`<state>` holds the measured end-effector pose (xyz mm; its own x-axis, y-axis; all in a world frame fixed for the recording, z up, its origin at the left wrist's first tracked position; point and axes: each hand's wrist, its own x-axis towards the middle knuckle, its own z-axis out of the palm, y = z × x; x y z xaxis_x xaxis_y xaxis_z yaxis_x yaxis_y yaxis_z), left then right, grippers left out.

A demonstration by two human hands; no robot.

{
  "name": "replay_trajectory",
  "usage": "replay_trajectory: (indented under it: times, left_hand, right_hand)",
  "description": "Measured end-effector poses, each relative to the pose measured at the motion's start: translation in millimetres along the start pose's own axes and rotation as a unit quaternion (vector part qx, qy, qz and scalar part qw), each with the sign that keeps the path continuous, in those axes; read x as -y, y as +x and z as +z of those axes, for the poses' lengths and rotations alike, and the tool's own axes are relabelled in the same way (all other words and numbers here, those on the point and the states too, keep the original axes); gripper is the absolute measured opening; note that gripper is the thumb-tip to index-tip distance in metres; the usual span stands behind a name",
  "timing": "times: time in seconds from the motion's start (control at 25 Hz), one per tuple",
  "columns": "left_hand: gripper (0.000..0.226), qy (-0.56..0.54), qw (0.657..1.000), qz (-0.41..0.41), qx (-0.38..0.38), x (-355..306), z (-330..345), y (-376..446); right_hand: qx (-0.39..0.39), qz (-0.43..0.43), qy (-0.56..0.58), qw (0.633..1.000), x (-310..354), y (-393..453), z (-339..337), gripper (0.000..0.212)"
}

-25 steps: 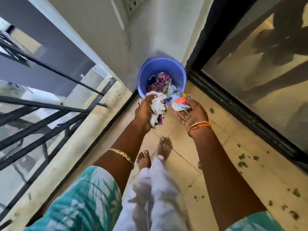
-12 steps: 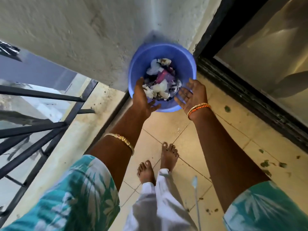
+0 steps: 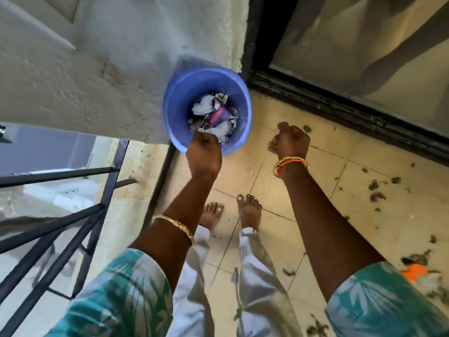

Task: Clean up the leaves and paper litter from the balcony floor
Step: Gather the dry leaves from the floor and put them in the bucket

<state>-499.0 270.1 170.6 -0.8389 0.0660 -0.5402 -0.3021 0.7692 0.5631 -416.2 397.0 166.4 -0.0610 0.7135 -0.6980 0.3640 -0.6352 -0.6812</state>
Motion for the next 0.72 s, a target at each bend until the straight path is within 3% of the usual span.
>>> replay_trajectory:
  times: [0.16, 0.36, 0.48, 0.6, 0.72]
  left_hand:
    - [0.016, -0.004, 0.991, 0.094, 0.094, 12.8, 8.1, -30.2]
    - [0.013, 0.045, 0.967, 0.129, 0.215, 36.6, 14.8, -43.7]
    - [0.014, 0.113, 0.945, 0.148, 0.267, 52.4, 33.0, -48.8]
    - [0.010, 0.194, 0.922, 0.159, 0.293, 74.3, 71.4, -40.6]
    - [0.011, 0.199, 0.927, 0.168, 0.271, 110.8, 125.0, -4.0]
  right_hand:
    - [-0.082, -0.019, -0.015, 0.996, -34.2, -13.5, -59.5, 0.034]
    - [-0.196, 0.010, -0.090, 0.976, -96.7, -36.8, -117.7, 0.017]
    - [-0.189, -0.023, -0.165, 0.968, -121.5, -40.4, -133.9, 0.020]
    - [-0.127, -0.087, -0.234, 0.960, -152.8, -12.4, -129.0, 0.007]
    - [-0.062, -0.171, -0.279, 0.943, -190.8, 56.9, -100.8, 0.026]
